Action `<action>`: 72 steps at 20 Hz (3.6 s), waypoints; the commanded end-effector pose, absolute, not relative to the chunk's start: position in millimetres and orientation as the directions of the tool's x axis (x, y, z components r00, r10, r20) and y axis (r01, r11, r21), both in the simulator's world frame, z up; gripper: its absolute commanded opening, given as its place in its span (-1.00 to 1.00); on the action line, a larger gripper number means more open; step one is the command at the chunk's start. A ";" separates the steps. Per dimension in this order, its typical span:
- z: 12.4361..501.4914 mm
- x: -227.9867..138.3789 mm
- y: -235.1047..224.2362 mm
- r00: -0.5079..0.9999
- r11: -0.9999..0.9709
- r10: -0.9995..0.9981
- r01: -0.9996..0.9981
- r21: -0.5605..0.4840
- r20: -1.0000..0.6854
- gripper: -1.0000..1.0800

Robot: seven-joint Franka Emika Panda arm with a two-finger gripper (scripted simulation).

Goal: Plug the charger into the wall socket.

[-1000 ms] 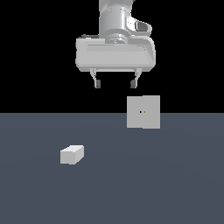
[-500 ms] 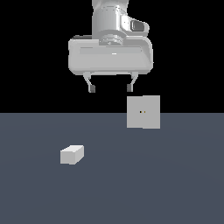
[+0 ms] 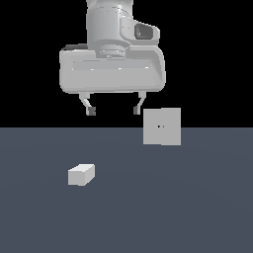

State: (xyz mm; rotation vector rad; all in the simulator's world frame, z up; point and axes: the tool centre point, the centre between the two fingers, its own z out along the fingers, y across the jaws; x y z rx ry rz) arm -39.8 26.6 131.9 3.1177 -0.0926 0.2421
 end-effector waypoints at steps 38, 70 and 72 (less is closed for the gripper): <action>56.1 -65.1 81.6 0.911 -0.984 -0.163 -0.176 0.000 0.379 0.92; 17.3 -63.1 70.3 0.909 -0.982 -0.173 -0.187 0.000 0.380 -1.00; 21.3 -61.0 63.3 0.908 -0.982 -0.177 -0.191 0.001 0.380 -1.00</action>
